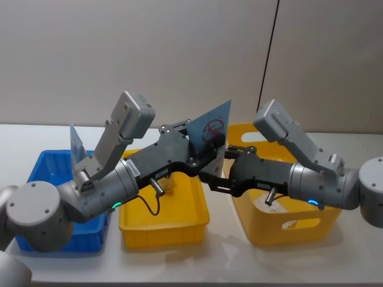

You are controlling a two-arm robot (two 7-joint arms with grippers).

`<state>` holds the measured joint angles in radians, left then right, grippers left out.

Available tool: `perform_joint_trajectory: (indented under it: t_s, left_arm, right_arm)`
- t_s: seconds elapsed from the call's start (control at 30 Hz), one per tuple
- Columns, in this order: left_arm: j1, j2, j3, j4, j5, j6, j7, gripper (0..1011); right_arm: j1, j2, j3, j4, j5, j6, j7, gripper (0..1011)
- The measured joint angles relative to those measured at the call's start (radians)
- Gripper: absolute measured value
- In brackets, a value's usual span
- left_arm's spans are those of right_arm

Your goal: Bimanual collaborative sorting of washing and personal care products

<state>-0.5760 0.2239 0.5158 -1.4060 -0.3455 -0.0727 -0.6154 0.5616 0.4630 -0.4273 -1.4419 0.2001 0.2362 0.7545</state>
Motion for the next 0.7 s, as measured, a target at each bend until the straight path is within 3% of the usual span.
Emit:
perform_joint_trajectory:
  t_s: [0.1, 0.23, 0.33, 0.6, 0.7]
  left_arm:
    - [0.000, 0.000, 0.000, 0.000, 0.000, 0.000, 0.000, 462]
    - [0.000, 0.000, 0.000, 0.000, 0.000, 0.000, 0.000, 640]
    - [0.000, 0.000, 0.000, 0.000, 0.000, 0.000, 0.000, 719]
    - [0.000, 0.000, 0.000, 0.000, 0.000, 0.000, 0.000, 955]
    - [0.000, 0.000, 0.000, 0.000, 0.000, 0.000, 0.000, 1001]
  right_arm:
    - [0.000, 0.001, 0.000, -0.001, 0.002, 0.000, -0.004, 634]
    - [-0.004, -0.001, 0.008, -0.003, 0.018, 0.011, -0.017, 634]
    - [-0.007, -0.004, 0.017, -0.004, 0.028, 0.021, -0.025, 634]
    - [-0.017, -0.025, 0.064, -0.002, 0.079, 0.077, -0.076, 634]
    - [-0.021, -0.033, 0.081, 0.001, 0.097, 0.103, -0.102, 629]
